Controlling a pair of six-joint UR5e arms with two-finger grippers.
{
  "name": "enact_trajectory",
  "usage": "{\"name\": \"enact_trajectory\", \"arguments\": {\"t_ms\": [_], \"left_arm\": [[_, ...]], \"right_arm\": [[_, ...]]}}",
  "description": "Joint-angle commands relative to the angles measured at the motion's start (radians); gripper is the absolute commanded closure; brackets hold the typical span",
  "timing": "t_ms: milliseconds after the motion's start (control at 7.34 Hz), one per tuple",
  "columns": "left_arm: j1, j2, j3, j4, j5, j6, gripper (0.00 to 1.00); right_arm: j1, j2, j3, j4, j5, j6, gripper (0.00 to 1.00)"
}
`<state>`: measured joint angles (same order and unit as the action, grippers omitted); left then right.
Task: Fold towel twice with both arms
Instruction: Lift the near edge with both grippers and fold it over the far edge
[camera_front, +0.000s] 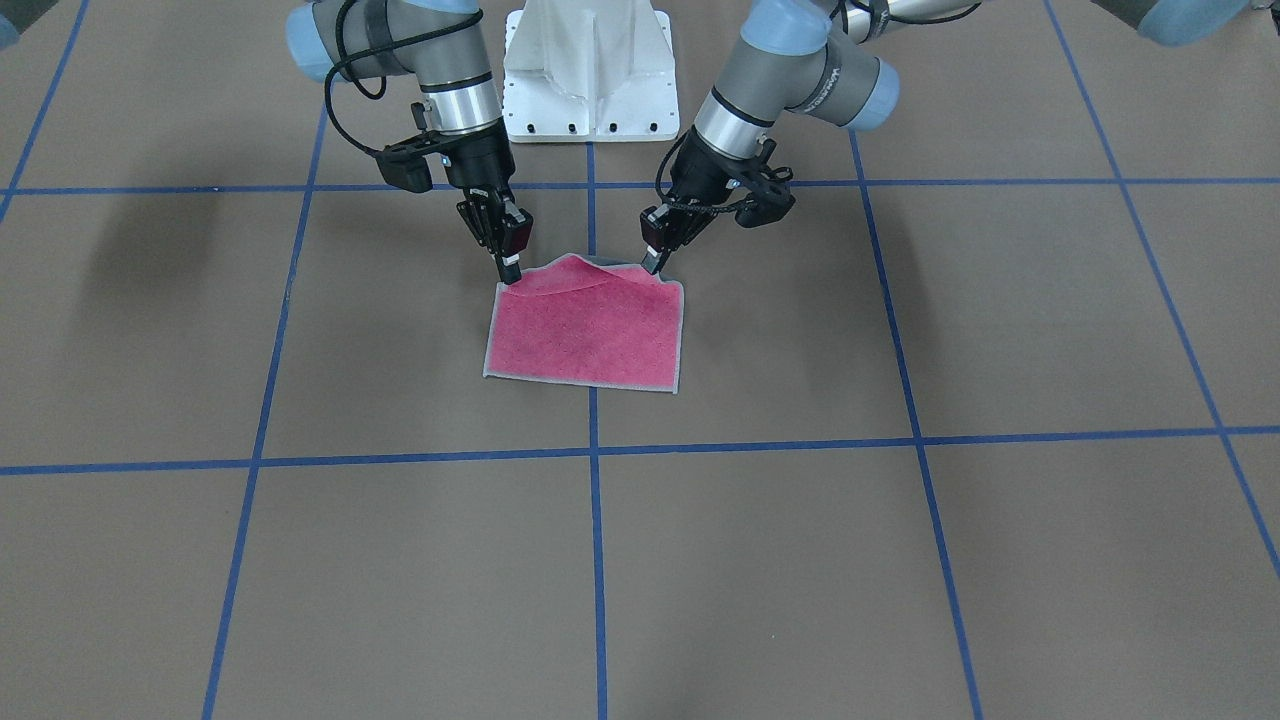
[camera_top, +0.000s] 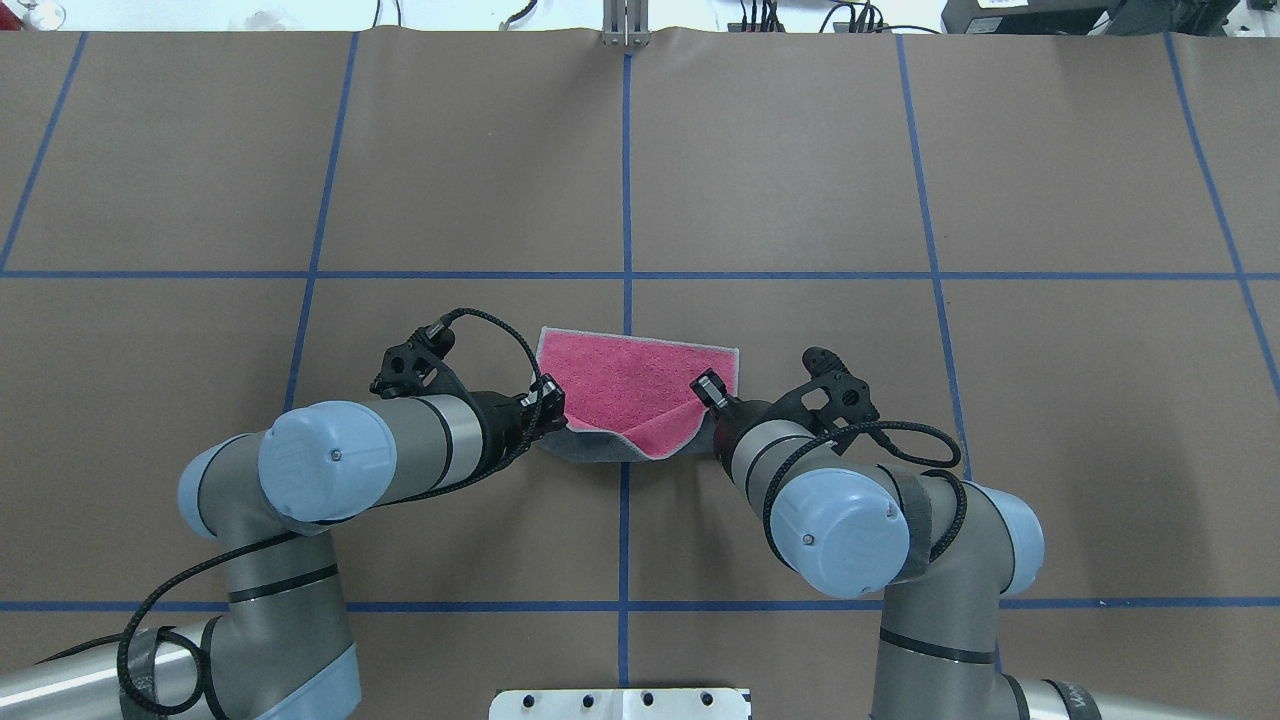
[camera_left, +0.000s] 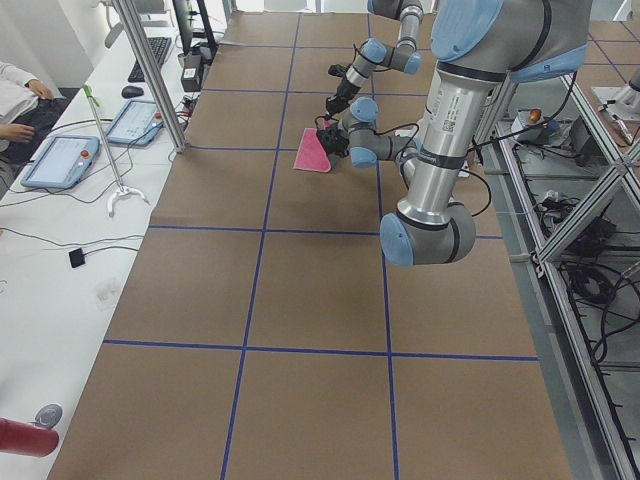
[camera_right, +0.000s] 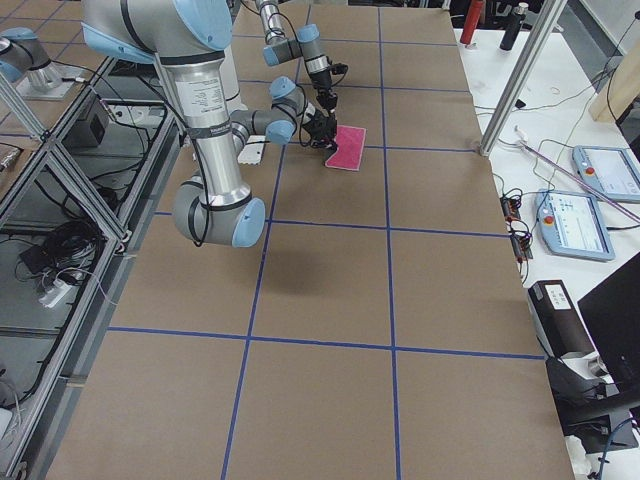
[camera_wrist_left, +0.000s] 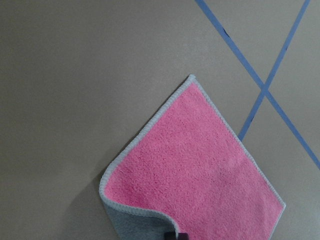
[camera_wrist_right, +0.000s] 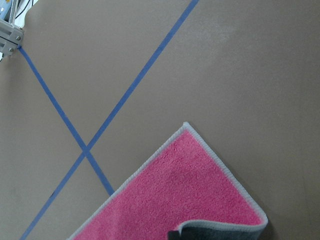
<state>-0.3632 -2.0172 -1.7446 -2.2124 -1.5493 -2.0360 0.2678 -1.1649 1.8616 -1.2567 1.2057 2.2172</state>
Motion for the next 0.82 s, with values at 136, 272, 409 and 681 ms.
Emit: {"name": "enact_trajectory", "arguments": {"t_ms": [136,272,409,681], "left_arm": [[-0.035,-0.026,0.042,0.000,-0.001,0.025,1.00],[-0.048,-0.026,0.042,0.000,-0.002,0.026,1.00],[-0.055,-0.028,0.046,0.000,-0.002,0.026,1.00],[-0.068,-0.026,0.062,-0.003,-0.002,0.028,1.00]], "right_arm": [[0.010,0.001,-0.030,-0.001,0.000,-0.016,1.00],[0.010,0.001,-0.038,-0.001,0.000,-0.016,1.00],[0.010,0.001,-0.045,-0.001,0.000,-0.017,1.00],[0.013,0.001,-0.053,-0.001,0.000,-0.019,1.00]]}}
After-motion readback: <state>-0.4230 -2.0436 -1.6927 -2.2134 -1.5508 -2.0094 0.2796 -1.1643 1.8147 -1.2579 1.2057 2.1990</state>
